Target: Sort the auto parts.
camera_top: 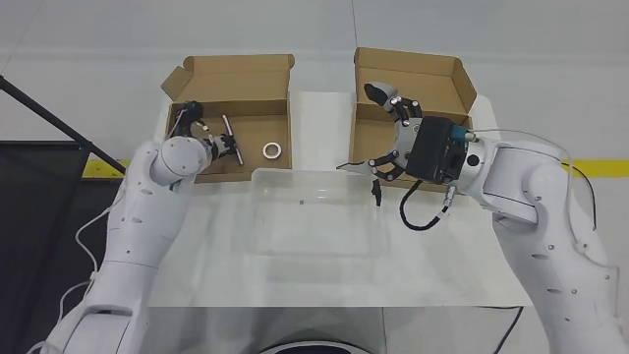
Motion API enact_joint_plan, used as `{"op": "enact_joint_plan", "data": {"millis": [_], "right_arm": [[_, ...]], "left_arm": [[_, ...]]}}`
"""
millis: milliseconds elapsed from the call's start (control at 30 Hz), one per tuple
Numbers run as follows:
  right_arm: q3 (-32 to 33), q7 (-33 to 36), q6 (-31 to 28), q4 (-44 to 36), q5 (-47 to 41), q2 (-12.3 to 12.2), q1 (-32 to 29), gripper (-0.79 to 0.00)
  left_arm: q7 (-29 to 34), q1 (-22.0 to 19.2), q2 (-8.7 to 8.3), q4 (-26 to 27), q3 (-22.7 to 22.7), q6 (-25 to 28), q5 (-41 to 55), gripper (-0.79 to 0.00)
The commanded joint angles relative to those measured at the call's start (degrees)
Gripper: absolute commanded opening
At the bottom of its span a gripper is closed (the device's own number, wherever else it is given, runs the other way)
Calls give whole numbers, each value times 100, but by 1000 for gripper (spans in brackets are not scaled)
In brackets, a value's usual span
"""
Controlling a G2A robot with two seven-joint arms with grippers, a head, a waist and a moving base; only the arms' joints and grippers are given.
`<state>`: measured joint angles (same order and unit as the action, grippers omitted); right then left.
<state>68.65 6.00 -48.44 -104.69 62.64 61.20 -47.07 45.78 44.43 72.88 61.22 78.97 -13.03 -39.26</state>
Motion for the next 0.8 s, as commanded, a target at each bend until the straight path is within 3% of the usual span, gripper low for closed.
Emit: {"op": "enact_joint_plan", "data": {"millis": [0, 100, 200, 233, 367, 533, 767], "right_arm": [[1, 1, 0, -1, -1, 0, -1, 0], [1, 1, 0, -1, -1, 0, -1, 0], [1, 1, 0, -1, -1, 0, -1, 0], [1, 1, 0, -1, -1, 0, -1, 0], [1, 1, 0, -1, -1, 0, -1, 0], [1, 1, 0, -1, -1, 0, -1, 0], [1, 1, 0, -1, -1, 0, -1, 0]], "left_arm": [[-21, -85, 10, -152, -51, 36, 36, -770], [-1, -135, 9, -199, -79, 62, 67, -533], [67, -103, -14, -92, -41, 44, 69, -397], [89, -85, -25, -30, -22, 38, 61, -225], [214, 53, -73, 300, 95, -16, 86, -31], [329, 481, -165, 1278, 346, -97, 11, 0], [185, 1683, -296, 3511, 1004, 30, 114, 0]]}}
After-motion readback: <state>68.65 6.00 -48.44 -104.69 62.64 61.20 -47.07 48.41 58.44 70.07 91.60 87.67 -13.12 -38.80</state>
